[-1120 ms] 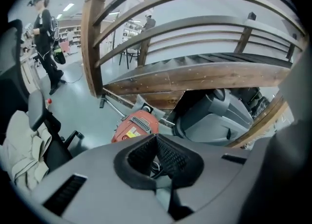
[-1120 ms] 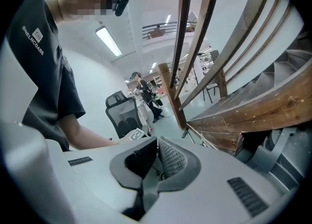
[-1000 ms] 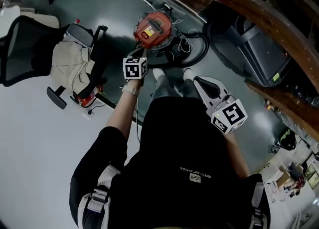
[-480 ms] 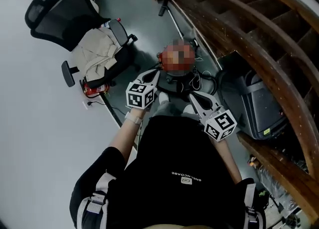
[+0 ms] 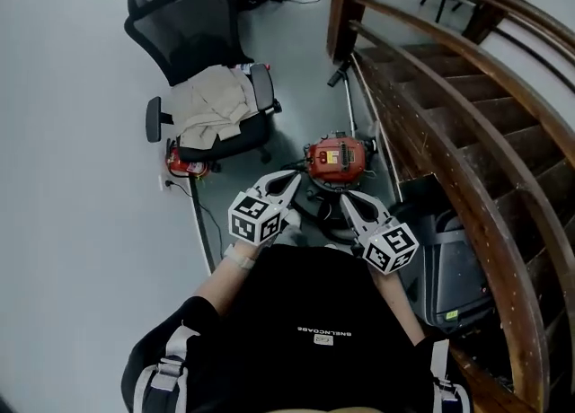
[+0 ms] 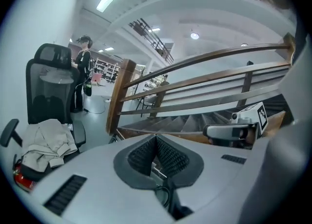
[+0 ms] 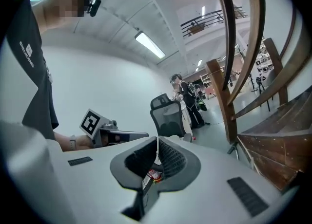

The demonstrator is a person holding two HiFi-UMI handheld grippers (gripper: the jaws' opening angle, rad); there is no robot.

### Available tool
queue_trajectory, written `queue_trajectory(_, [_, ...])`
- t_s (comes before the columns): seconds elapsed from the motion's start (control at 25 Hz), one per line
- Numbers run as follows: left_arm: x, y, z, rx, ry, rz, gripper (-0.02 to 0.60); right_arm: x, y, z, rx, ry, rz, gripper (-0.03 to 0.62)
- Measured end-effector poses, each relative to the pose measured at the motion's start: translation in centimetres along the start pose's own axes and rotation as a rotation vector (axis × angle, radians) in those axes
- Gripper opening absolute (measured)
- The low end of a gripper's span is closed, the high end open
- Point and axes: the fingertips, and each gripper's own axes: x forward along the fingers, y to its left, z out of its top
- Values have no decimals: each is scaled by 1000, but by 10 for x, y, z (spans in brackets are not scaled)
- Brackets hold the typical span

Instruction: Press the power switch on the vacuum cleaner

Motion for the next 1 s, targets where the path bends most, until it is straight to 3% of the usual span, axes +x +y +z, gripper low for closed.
queue_trajectory(0.16, [-23, -16, 11, -15, -60, 8, 15, 6, 13, 13, -20, -1, 63, 29])
queue_trajectory(0.44, [-56, -21, 12, 26, -113, 71, 15, 7, 34, 26, -71, -8, 129, 29])
queue_trajectory(0.68, [-72, -20, 13, 23, -144, 112, 15, 2, 45, 24, -89, 7, 141, 29])
queue_trajectory(1.0, [-78, -23, 11, 24, -140, 102, 15, 0, 59, 23, -105, 6, 137, 29])
